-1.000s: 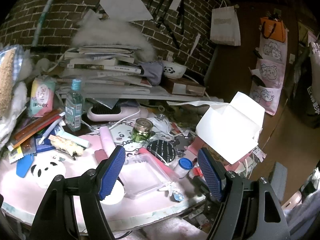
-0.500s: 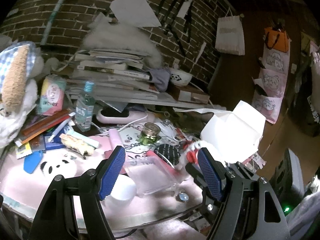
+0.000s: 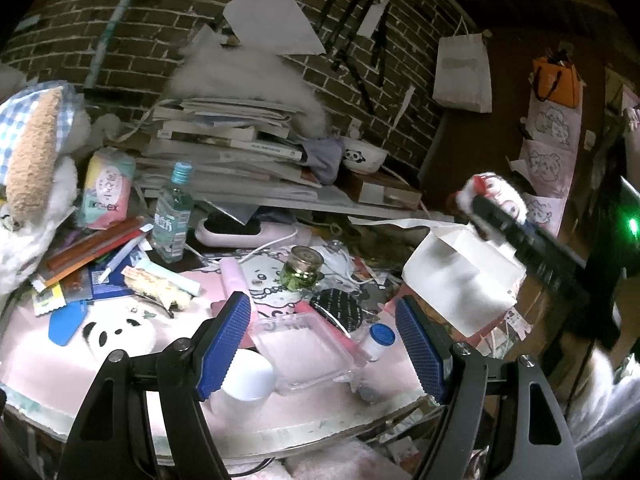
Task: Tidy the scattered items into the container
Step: 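Carry the white plush over the white box and open the right tool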
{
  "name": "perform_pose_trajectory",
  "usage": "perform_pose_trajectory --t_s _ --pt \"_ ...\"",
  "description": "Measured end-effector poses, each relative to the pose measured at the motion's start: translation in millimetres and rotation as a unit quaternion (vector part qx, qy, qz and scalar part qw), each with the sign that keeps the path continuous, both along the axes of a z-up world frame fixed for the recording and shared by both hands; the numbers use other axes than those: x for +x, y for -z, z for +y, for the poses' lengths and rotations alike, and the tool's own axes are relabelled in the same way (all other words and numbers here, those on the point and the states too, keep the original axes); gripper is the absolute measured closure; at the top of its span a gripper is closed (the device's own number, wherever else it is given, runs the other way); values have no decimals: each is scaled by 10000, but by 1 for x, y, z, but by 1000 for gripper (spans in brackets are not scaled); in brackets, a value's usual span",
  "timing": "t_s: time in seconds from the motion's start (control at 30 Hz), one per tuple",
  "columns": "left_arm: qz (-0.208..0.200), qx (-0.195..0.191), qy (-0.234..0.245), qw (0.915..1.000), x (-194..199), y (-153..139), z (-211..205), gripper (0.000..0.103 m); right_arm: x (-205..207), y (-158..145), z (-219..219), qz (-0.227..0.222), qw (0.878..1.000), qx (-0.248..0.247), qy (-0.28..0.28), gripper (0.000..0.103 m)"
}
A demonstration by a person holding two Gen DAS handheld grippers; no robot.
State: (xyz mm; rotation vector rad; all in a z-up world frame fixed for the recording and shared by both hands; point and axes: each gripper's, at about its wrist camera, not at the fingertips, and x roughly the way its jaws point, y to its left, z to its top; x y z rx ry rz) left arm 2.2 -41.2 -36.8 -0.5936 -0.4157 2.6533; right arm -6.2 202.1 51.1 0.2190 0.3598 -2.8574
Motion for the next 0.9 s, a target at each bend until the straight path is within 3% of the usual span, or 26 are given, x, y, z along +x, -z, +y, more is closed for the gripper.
perform_pose_trajectory --t_s 0.2,0.33,0.47,0.6,0.77,0.9 --pt "24 -40 94 9999 -1 -3 9 31 -32 -23 56 -886 9935 404 590 73" --pt "29 -67 132 9999 -2 -5 14 30 -66 -25 78 -1762 9785 771 748 73" --pt "56 -53 185 9998 -1 -7 18 30 -107 -8 89 -2909 9481 1139 592 73" --pt "13 -87 154 9998 -1 -6 20 30 -139 22 90 -3878 9072 1539 545 72" --pt "-41 -82 159 9998 -2 -4 20 30 -157 52 88 -4497 8734 1788 540 68" --pt "-35 -83 158 9998 -1 -4 21 30 -154 61 86 -4542 8660 2020 537 60"
